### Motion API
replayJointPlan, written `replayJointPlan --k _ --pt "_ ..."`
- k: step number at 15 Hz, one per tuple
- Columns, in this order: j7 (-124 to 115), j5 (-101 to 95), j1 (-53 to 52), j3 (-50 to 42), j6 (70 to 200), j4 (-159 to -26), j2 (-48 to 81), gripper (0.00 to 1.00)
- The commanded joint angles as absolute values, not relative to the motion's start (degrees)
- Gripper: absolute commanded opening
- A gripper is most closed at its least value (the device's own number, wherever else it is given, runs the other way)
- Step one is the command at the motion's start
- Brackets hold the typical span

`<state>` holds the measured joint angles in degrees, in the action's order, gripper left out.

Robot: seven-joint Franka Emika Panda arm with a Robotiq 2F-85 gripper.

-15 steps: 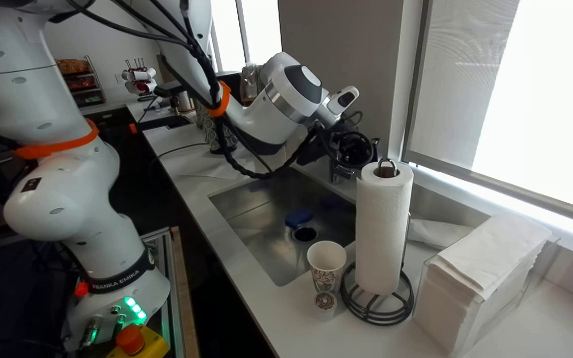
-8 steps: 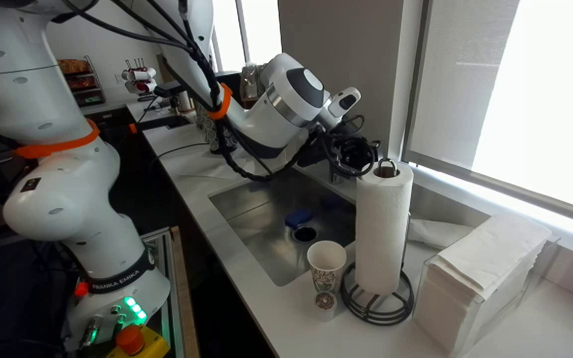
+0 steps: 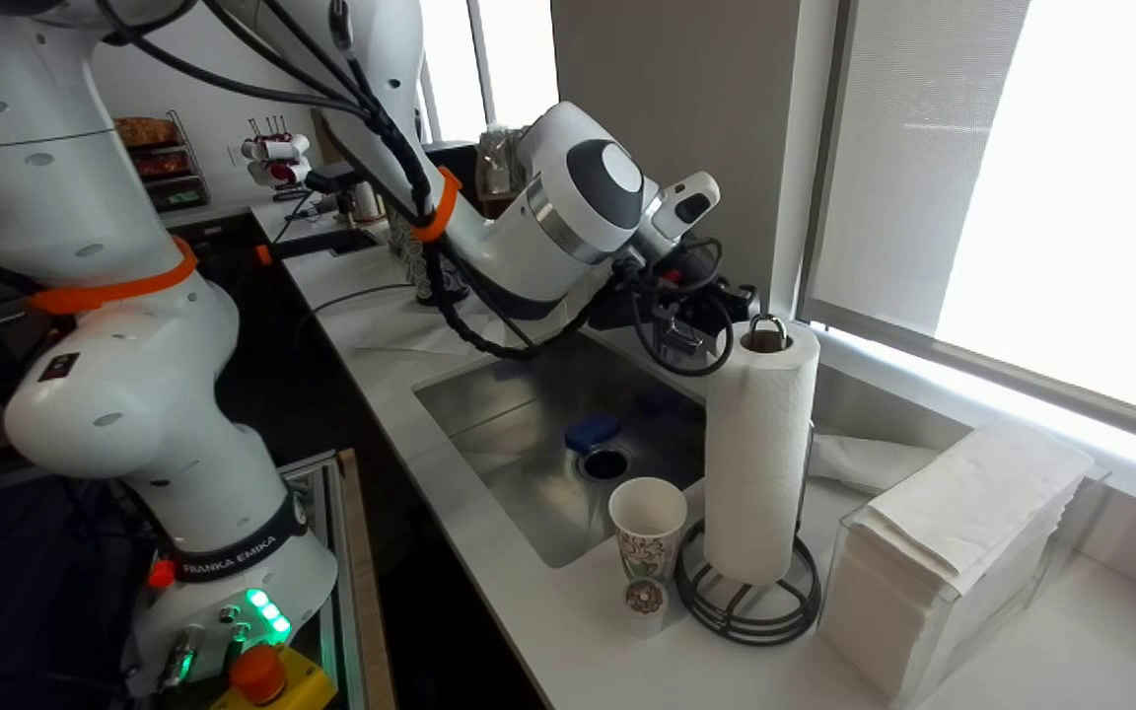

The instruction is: Close the lid of the bottle

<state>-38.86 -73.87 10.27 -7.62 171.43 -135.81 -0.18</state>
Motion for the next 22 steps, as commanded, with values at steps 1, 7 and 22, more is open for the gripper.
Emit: replayJointPlan --k 1,7,22 --pt "-37.6 -69.1 10.8 -8.3 175.2 -139.4 2.4 0.0" --pt "-35.4 -62.8 11.6 -9.7 180.9 -143.1 2.8 0.0" --pt "-43.1 -59.6 9.5 -7.1 183.3 -141.6 -3.3 0.0"
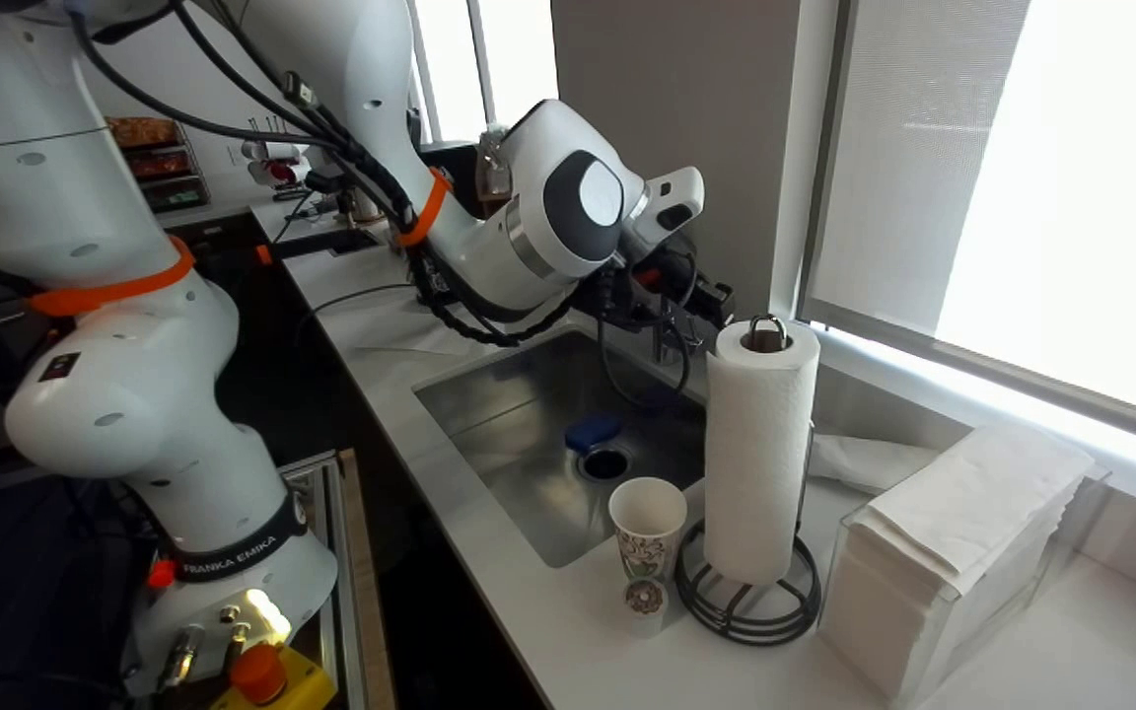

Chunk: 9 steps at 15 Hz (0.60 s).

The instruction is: Close the lid of the bottle

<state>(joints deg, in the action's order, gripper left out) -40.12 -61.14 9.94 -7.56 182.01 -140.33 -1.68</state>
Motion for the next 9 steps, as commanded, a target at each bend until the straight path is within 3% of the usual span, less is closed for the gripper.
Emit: replayJointPlan --k 1,9 --pt "-44.3 -60.9 9.7 -7.0 181.9 -140.9 -4.0 0.0" --pt "-50.5 -67.0 11.9 -6.4 172.6 -140.2 -6.9 0.0"
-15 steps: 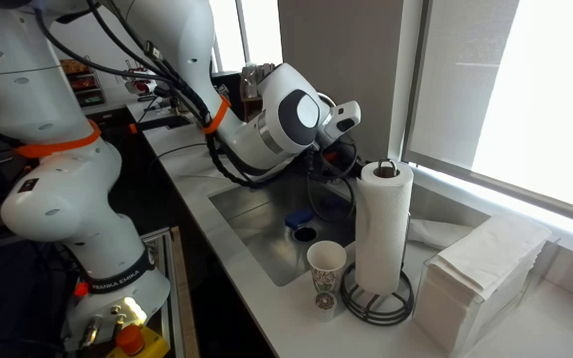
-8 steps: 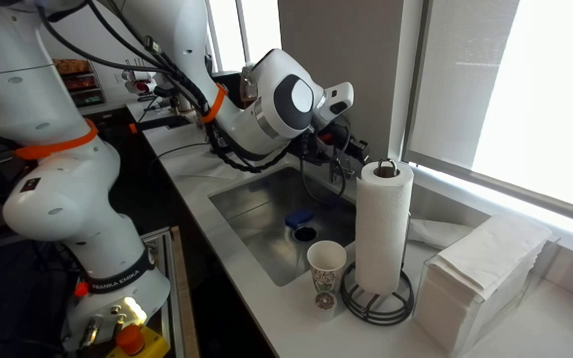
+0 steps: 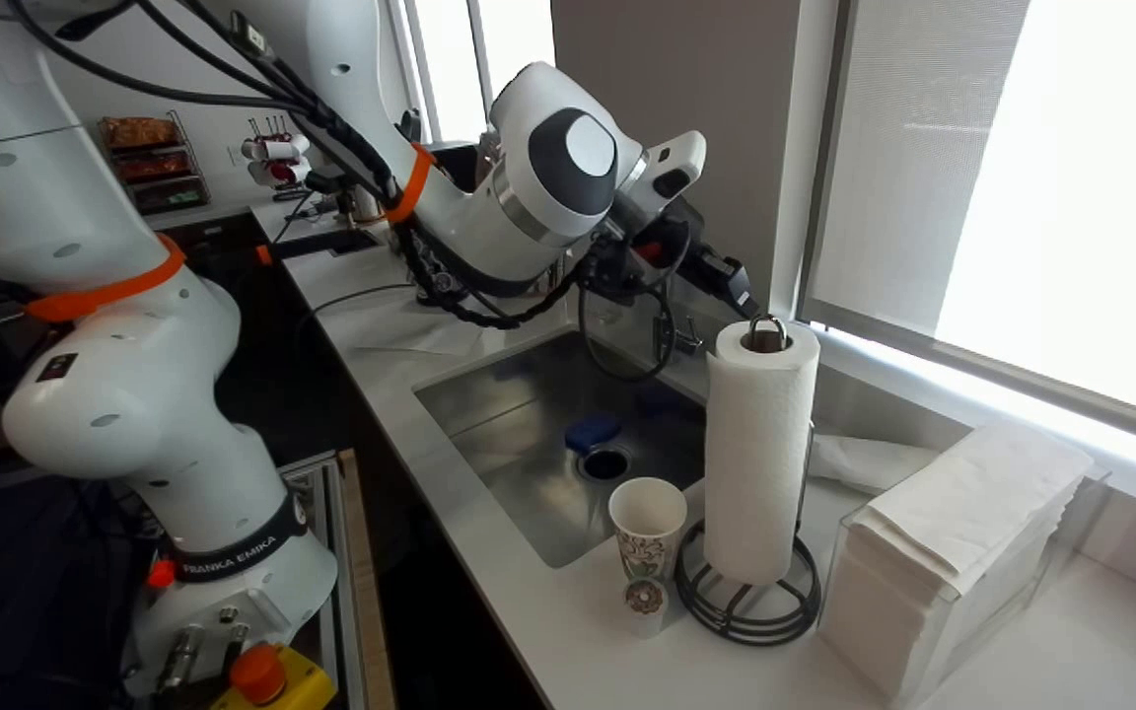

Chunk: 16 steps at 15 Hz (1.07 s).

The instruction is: Close the lid of the bottle

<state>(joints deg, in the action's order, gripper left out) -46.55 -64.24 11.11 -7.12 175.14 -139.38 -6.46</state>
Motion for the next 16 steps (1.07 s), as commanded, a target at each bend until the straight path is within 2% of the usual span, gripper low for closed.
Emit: replayJointPlan --k 1,16 --pt "-51.8 -68.4 12.1 -6.3 171.8 -140.1 -6.9 0.0" --pt "-84.7 -104.4 13.2 -6.9 173.7 -133.9 -2.1 0.0"
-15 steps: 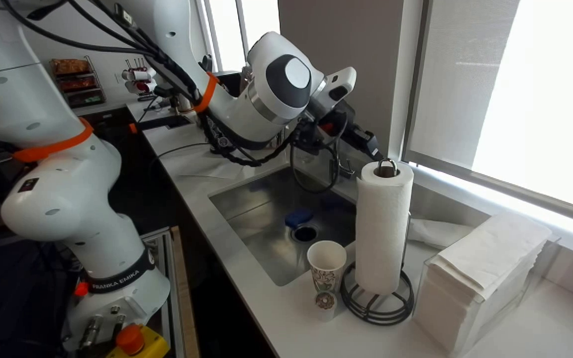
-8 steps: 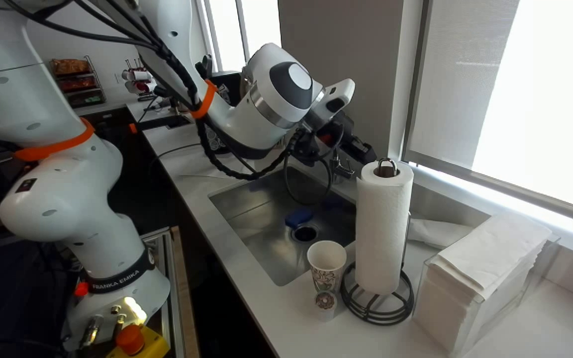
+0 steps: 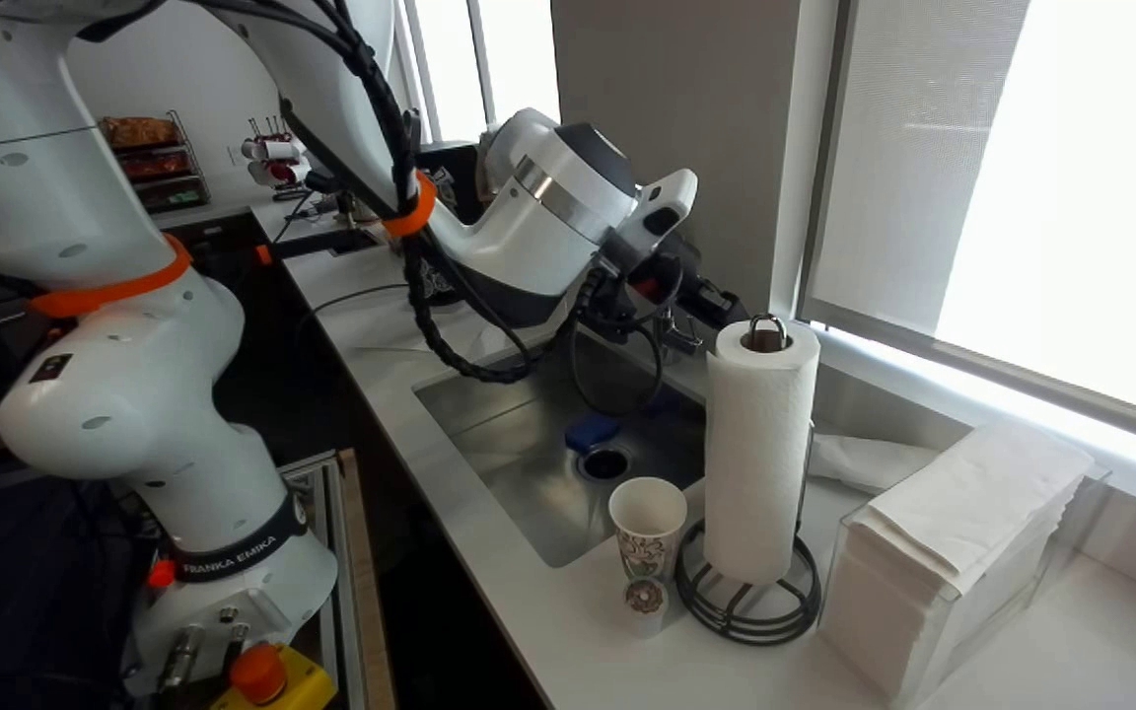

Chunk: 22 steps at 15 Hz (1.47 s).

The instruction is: Close the lid of the bottle

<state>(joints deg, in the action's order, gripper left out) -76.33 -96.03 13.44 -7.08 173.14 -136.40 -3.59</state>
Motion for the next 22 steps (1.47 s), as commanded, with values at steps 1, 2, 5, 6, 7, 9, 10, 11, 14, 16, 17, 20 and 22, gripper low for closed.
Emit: replayJointPlan --k 1,2,5,6,7,9,10,11,14,16,17,20,22 --pt "-87.9 -107.6 13.0 -6.9 174.1 -133.2 -1.8 0.0" --pt "-90.7 -110.1 12.8 -6.9 174.1 -132.7 -1.4 0.0" --pt "-99.4 -117.7 11.9 -6.6 173.9 -131.4 -0.3 0.0" --pt "-101.7 -119.6 11.8 -6.4 173.7 -131.2 0.2 0.0" --pt "-103.9 -121.6 11.6 -6.2 173.4 -131.0 0.6 0.0" --pt "-107.1 -124.7 11.6 -5.9 172.8 -130.7 1.3 0.0" --pt "-108.8 -126.3 11.5 -5.7 172.7 -130.5 1.7 0.0" --pt "-110.2 -127.8 11.5 -5.5 172.5 -130.3 2.0 0.0" --pt "-115.1 -133.0 11.4 -4.8 171.8 -129.4 2.2 0.0" --pt "-118.3 -136.3 11.4 -4.4 171.4 -129.1 2.4 0.0" --pt "-119.8 -137.9 11.4 -4.1 171.1 -129.0 2.4 0.0" --pt "-124.0 -142.0 11.5 -3.3 169.9 -128.9 2.7 0.0" --pt "-125.8 -144.0 11.6 -3.0 168.7 -129.3 2.9 0.0"
